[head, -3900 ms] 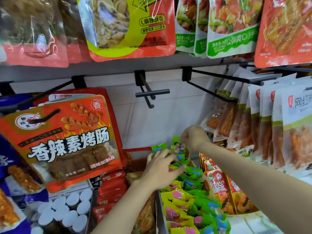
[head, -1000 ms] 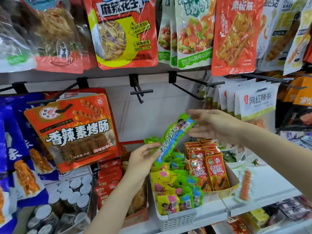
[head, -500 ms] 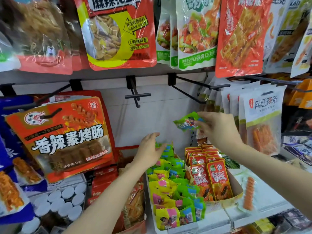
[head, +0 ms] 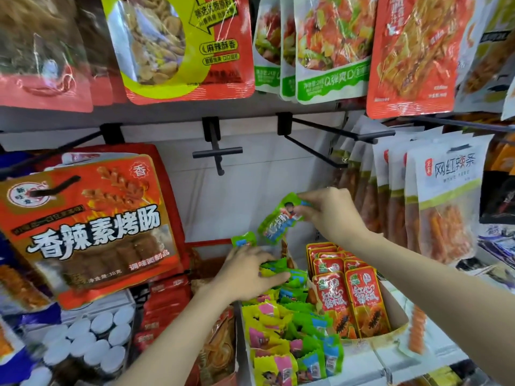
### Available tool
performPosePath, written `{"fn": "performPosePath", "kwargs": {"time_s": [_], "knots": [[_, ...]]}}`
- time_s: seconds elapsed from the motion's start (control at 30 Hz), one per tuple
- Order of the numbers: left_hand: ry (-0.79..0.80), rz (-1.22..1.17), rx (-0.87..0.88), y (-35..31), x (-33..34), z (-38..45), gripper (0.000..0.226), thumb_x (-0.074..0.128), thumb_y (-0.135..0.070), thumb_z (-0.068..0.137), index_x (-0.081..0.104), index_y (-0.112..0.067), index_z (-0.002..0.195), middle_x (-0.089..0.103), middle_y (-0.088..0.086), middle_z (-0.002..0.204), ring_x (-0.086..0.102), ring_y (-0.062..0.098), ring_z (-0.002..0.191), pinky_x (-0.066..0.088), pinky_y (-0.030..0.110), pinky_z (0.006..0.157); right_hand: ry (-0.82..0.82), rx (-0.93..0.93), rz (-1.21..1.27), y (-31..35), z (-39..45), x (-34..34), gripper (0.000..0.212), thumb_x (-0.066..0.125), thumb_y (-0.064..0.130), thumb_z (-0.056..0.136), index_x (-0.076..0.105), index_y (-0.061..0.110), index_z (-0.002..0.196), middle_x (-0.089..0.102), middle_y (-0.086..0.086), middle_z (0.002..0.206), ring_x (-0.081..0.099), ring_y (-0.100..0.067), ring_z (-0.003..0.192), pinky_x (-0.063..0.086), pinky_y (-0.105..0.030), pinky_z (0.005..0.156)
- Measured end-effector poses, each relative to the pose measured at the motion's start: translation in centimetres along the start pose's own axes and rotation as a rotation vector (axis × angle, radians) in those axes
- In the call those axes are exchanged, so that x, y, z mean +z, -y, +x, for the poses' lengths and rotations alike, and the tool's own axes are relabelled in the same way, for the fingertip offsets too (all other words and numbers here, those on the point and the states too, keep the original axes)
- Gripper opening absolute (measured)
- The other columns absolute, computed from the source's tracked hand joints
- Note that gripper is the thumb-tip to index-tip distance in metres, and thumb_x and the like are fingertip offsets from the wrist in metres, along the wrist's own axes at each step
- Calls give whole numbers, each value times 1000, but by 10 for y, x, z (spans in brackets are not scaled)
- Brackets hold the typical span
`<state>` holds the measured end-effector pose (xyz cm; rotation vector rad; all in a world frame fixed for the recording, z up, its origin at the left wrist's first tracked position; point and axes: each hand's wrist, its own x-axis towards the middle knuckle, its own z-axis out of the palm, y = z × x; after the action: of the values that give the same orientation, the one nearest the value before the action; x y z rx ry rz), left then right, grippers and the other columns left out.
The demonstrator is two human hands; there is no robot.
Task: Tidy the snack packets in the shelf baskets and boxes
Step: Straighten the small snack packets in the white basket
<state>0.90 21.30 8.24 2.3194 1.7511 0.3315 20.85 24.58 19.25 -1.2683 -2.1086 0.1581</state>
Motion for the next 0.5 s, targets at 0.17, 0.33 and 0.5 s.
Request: {"fn": "performPosePath", "kwargs": {"time_s": [0.17,0.33,0.5], "knots": [[-23,-25,-6,-3,1,-5,61,48,-71,86,56,-36,135,53,-7,140,36,18,137,19,38,116,164,6,-123,1,8,14,22,70,26,88,75,17,108,70,-12,82,65,-21,84,42,-24,73],[-11,-4,-24,-5,3,-3,62,44,-73,87,53,-36,136,49,-7,144,33,18,138,17,41,117,273,82,-157,3,19,43,21,70,26,87,75,22,107,73,-14,99,67,-30,94,54,-39,82],[-37,5,-19,-5,5,-4,63,40,-75,87,52,-37,136,48,-12,144,33,15,136,16,39,117,368,194,-300,4,30,70,26,78,32,80,74,26,105,71,-8,104,65,-28,101,47,-27,73]]}}
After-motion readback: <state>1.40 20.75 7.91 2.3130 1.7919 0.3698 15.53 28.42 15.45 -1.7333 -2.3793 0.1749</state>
